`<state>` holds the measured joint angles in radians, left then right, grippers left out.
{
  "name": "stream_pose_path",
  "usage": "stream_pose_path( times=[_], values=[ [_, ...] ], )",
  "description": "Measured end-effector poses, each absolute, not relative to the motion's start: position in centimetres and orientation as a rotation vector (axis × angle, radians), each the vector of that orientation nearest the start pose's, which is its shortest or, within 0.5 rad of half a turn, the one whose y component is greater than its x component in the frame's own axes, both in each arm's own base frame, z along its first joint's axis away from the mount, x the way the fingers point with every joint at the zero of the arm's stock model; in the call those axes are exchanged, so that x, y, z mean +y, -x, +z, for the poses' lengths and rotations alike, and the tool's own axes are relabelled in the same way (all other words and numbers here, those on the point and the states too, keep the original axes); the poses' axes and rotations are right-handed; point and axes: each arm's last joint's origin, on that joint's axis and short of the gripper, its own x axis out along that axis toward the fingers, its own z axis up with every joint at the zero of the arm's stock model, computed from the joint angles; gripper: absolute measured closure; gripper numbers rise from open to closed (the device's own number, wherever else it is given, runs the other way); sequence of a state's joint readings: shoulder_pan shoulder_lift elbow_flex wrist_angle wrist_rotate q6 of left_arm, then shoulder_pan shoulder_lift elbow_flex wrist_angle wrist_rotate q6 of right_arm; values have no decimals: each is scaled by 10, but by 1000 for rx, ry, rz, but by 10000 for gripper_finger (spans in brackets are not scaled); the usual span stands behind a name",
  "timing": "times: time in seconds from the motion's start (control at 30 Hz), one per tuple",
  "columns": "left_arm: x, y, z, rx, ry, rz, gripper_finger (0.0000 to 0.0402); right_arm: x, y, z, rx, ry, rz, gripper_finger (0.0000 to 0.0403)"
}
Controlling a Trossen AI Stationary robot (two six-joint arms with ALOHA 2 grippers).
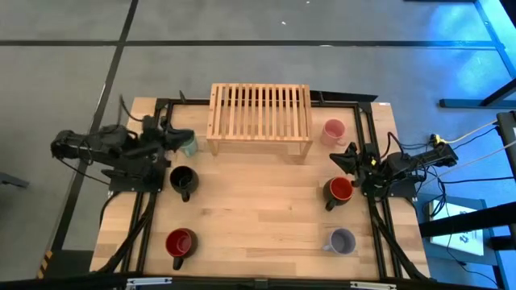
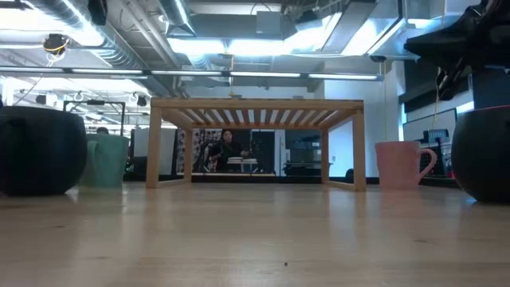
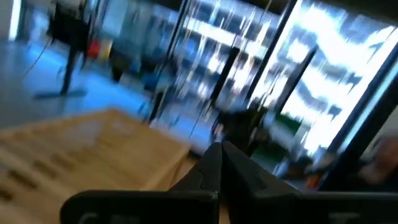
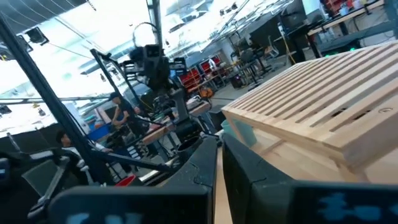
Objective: Place coffee mugs
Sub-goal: Put the black mug on the shelf
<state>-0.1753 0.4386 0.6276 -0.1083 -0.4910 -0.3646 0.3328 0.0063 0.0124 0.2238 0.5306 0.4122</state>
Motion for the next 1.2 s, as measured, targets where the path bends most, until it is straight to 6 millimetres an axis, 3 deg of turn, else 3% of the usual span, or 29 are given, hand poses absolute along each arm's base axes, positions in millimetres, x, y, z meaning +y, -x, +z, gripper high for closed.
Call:
stream_pose_path(
  times=[0.23,0.37,0.5,0.67,0.93,1.2],
  values=[
    [-9,-139,325,360,304,412,401,13,-90,186,-247,-506,-245,388],
    [-14,-161,325,375,317,375,394,13,-90,186,-246,-505,-245,388],
    [-11,-179,313,442,296,429,380,13,-91,182,-211,-490,-260,388],
    [-1,-178,302,559,379,480,336,14,-91,182,-207,-508,-240,388],
    [8,-162,314,747,613,503,252,14,-92,179,-189,-555,-250,388],
    [1,-147,313,946,781,492,243,14,-92,178,-183,-566,-256,388]
  ],
)
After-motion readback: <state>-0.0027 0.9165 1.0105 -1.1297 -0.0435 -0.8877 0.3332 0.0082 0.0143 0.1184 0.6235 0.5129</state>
